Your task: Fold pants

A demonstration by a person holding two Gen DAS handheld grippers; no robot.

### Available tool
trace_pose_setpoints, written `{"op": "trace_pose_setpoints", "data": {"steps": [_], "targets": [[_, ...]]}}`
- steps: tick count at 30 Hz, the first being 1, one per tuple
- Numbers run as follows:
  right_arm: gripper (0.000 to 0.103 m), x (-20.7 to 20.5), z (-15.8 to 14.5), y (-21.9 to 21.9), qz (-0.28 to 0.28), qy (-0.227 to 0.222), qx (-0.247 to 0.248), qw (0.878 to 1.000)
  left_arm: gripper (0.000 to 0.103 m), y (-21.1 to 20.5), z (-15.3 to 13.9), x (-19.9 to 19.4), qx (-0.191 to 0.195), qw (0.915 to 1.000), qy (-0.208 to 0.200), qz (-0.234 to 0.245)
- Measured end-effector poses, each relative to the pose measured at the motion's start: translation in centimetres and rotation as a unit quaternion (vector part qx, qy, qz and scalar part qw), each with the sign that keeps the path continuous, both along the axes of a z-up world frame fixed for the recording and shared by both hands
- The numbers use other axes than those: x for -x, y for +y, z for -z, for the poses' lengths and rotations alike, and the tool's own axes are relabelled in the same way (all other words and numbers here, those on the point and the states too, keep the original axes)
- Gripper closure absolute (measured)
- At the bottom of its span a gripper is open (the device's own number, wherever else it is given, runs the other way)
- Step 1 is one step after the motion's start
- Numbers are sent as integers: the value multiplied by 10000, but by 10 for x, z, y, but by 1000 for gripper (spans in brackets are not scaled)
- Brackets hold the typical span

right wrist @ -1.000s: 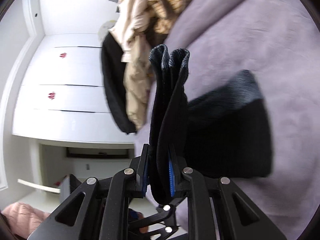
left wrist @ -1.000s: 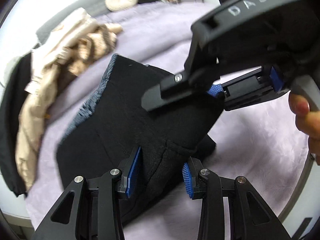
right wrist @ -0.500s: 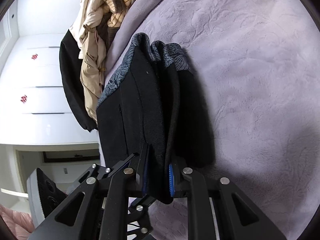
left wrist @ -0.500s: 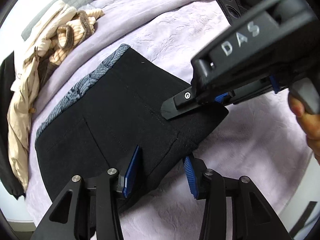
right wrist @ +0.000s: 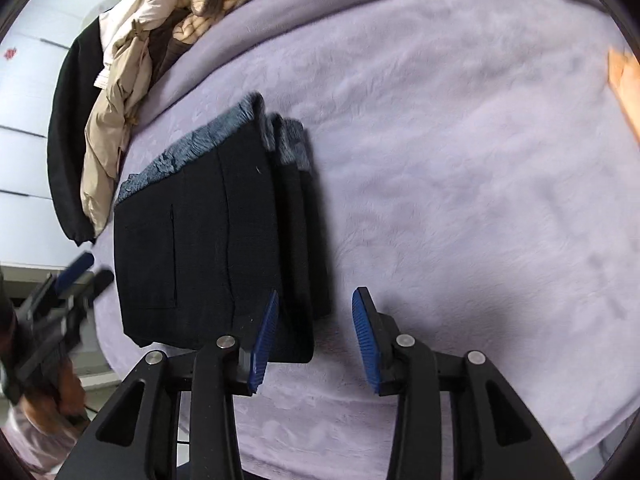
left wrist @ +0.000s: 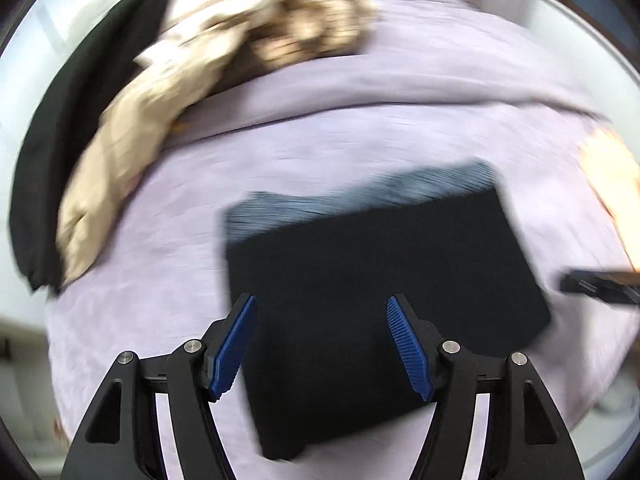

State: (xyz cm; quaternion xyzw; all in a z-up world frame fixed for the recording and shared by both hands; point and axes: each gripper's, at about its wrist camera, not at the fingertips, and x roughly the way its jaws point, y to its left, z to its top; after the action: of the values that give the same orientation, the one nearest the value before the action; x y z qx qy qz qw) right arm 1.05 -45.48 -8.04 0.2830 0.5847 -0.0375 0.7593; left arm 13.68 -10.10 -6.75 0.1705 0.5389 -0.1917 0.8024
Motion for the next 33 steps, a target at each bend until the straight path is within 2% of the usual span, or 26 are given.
{"op": "trace_pose_setpoints", "data": {"steps": [4, 9, 10, 11, 13, 16, 18, 23, 26, 33], "targets": [[61, -29, -17, 12, -132, -306, 49, 9994, 35, 24, 20, -34, -47, 9972, 289, -681], [61, -78, -16, 36, -413, -366, 272, 9981, 35, 29, 45, -65, -44, 9924, 499, -1128], [61, -87, -11, 40, -493, -316, 311, 9978, 32, 31, 52, -69, -79, 9909, 581, -1208], [61, -95, -3, 43, -540, -194, 395, 9976, 24, 33, 55, -70, -129, 9902, 563, -1274], [61, -101, 16, 43, -515, 108, 433, 9977, 18, 34, 62, -73, -151, 9901, 497, -1300], [64, -102, 33, 41, -451, 237, 485, 9975, 18, 38, 63, -70, 45, 9904, 534, -1276], [64, -101, 36, 41, -455, 203, 491, 9976, 17, 37, 62, -68, 14, 9908, 508, -1252], [61, -94, 28, 44, -529, 293, 668, 9959, 17, 36, 59, -68, -105, 9893, 522, -1360], [61, -77, 27, 36, -327, 442, 550, 9970, 17, 37, 57, -68, -109, 9885, 572, -1395], [61, -41, 23, 28, -94, 472, 382, 9981, 17, 37, 50, -61, -223, 9892, 612, -1316]]}}
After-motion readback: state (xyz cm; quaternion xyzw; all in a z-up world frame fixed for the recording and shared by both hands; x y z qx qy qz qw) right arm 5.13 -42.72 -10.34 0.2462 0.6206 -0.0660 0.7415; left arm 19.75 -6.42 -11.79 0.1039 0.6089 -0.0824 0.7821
